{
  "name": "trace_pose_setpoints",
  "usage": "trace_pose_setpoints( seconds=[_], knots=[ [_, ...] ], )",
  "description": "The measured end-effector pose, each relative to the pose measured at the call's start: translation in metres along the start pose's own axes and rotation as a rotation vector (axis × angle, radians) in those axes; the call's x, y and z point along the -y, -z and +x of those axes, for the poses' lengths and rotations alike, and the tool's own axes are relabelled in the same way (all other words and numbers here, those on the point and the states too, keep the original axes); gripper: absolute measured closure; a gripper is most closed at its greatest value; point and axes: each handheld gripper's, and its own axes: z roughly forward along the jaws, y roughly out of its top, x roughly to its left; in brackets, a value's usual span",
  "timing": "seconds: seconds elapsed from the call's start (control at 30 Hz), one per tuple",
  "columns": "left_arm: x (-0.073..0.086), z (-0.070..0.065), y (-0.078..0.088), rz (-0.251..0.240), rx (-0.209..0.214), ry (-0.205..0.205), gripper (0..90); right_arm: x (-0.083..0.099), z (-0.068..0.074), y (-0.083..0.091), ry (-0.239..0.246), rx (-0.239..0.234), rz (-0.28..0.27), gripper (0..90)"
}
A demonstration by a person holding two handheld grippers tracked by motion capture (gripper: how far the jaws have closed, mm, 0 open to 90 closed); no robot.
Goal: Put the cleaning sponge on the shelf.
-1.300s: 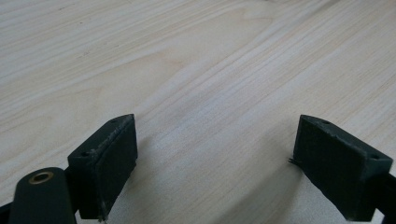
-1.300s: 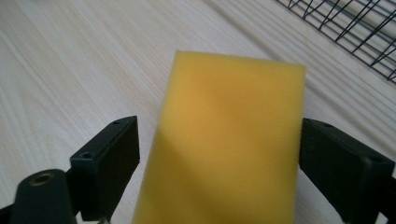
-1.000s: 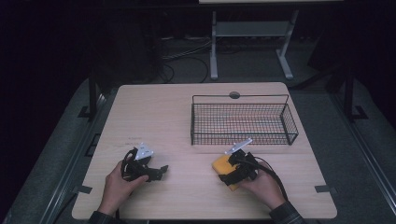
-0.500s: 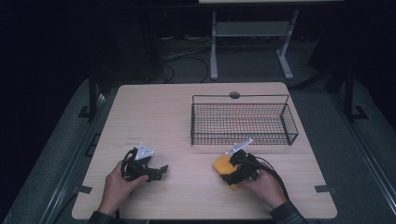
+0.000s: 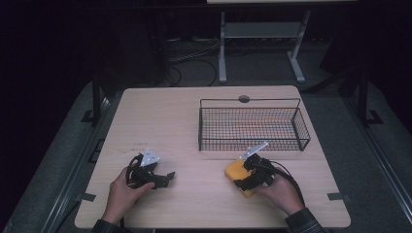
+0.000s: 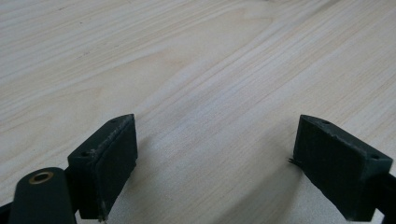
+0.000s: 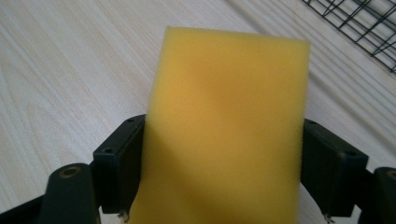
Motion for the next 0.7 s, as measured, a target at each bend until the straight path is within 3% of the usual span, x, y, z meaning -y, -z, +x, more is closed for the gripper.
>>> trace_pose_setpoints(
  seconds=[0.7],
  knots=[
    [0.0, 0.0, 0.0, -0.002, 0.0, 0.002, 12.8, 0.007, -0.029, 0.035, -0.04, 0.021, -0.014, 23.3]
  ],
)
